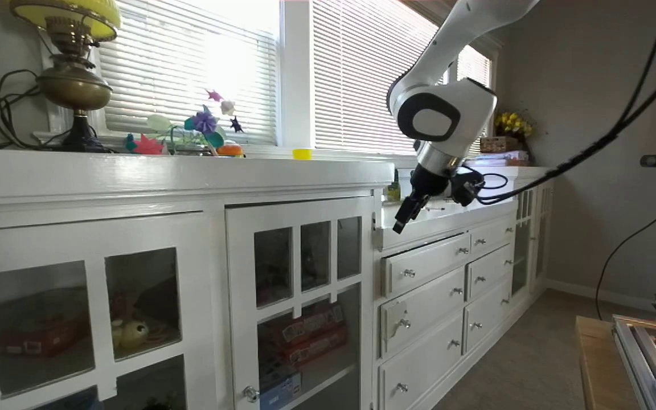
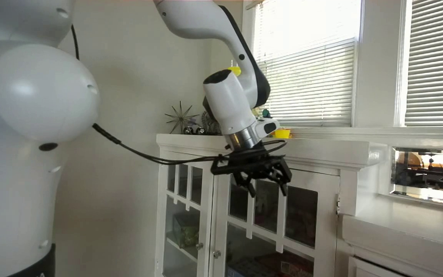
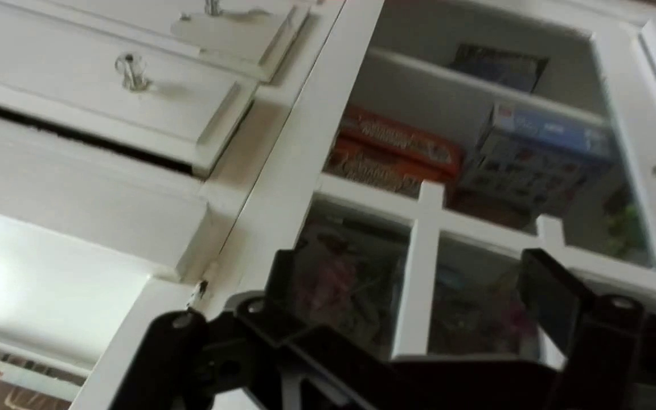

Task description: Remove the yellow bowl from the open cabinet and place it on the counter then close the cabinet door.

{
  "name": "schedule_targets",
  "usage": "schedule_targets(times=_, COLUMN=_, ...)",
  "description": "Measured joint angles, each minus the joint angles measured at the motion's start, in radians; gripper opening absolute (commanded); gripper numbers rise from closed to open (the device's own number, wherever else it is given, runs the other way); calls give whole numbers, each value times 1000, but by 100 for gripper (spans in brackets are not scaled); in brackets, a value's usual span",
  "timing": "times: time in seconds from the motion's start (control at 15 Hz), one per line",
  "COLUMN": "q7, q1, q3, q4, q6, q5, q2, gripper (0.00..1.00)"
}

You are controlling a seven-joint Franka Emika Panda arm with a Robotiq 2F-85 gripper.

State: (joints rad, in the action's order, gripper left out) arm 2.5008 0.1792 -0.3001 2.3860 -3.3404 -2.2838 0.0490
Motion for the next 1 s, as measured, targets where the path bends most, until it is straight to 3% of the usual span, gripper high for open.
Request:
schedule_targets(times=0.13, q7=38, q1=-7, q3=49, q4=120, q6=-24, q5=-25, q2=-78, gripper=100)
schedule_targets(times=0.27, q7=119, q1=34, q3=38, q4=219, q6=-24, q5=-93, q2=-138, gripper=100)
schedule_targets(times=0.4, q7=214, q1=144, q3=-40, q4=286, q6=-28, q5=-173, q2=-189, gripper=100)
schedule_targets(times=0.53, q7=213, q1=295, q3=-143, q4=335, q6=-66, q5=-181, q2=-245, gripper=100)
schedule_targets(times=0.73, q7=213, q1=526, q3=-310, q4=365, q6=-204, q5=-182, q2=-361, gripper=100)
schedule_targets(times=0.8, q7=217, q1=558, q3=-340, q4=366, q6=-226, q5=-182, q2=-392, gripper=100)
schedule_targets(times=1.0, q7=219, q1=570, q3=-362, q4=373, q6=-236, q5=-182, q2=-435, gripper=100)
